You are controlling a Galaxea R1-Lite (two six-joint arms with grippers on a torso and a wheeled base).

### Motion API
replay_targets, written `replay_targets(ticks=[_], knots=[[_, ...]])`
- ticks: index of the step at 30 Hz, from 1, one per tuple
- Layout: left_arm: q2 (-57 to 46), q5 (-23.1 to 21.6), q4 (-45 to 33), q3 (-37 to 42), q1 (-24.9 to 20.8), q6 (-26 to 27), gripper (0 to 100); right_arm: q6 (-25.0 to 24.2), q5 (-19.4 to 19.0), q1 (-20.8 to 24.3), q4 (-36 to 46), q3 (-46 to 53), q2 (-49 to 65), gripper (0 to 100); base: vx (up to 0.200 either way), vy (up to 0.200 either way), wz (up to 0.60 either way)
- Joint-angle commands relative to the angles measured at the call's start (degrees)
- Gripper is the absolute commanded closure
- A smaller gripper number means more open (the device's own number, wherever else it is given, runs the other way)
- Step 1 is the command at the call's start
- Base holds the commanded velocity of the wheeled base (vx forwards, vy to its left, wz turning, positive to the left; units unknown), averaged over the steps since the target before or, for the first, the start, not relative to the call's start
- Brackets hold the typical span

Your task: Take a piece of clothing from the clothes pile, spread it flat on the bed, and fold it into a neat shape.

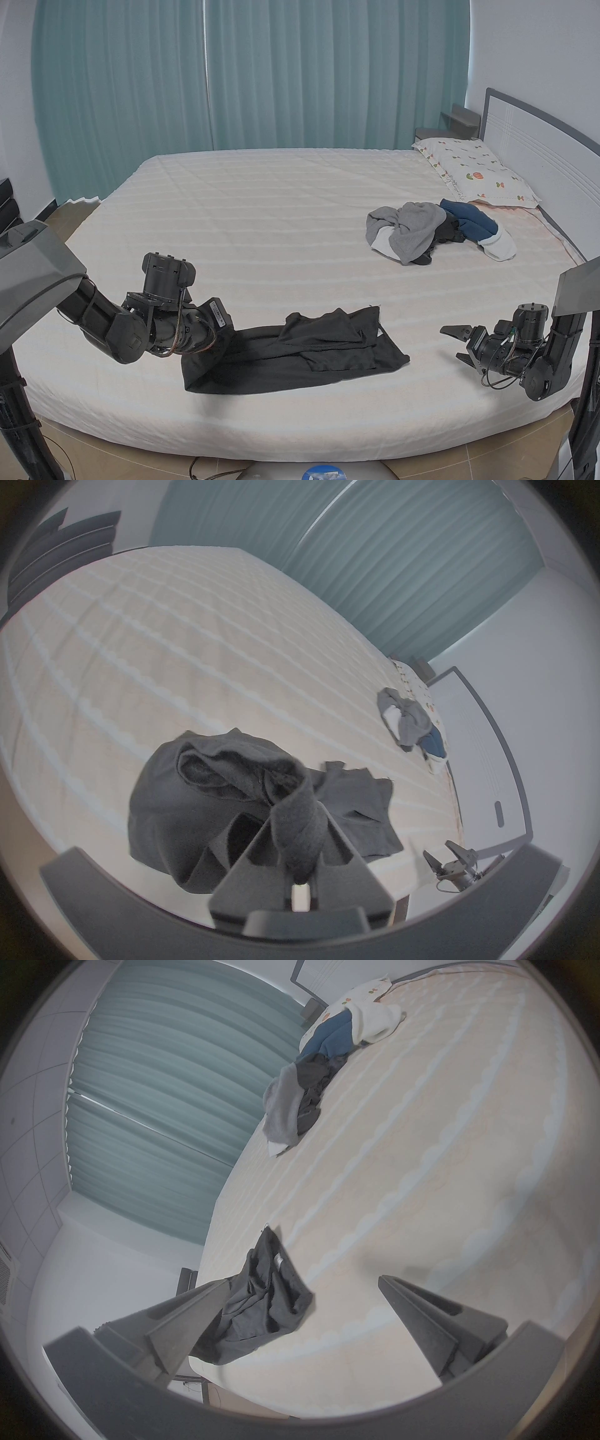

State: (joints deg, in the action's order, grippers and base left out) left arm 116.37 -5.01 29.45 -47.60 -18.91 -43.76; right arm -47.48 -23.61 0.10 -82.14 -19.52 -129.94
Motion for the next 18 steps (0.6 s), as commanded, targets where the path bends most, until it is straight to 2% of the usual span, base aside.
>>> replay_targets(ticks=[1,8,15,18], knots=[[0.44,1.67,-5.81,-6.1,-3.68,-0.01,100,0.02,-0.03,0.17,-0.04,0.01,-0.05,0,0.0,-0.2,0.0],[2.81,3.25,-9.59,-12.16,-8.07,-0.09,100,0.02,-0.03,0.25,-0.13,0.36,-0.05,0,0.0,-0.2,0.0],[7.73,5.71,-15.65,-19.81,-10.36,-0.01,100,0.02,-0.03,0.34,-0.21,0.62,0.04,0,0.0,-0.2,0.0],[9.58,6.42,-16.01,-21.65,-11.33,-0.09,100,0.02,-0.03,0.34,-0.21,0.62,-0.05,0,0.0,0.0,0.0]])
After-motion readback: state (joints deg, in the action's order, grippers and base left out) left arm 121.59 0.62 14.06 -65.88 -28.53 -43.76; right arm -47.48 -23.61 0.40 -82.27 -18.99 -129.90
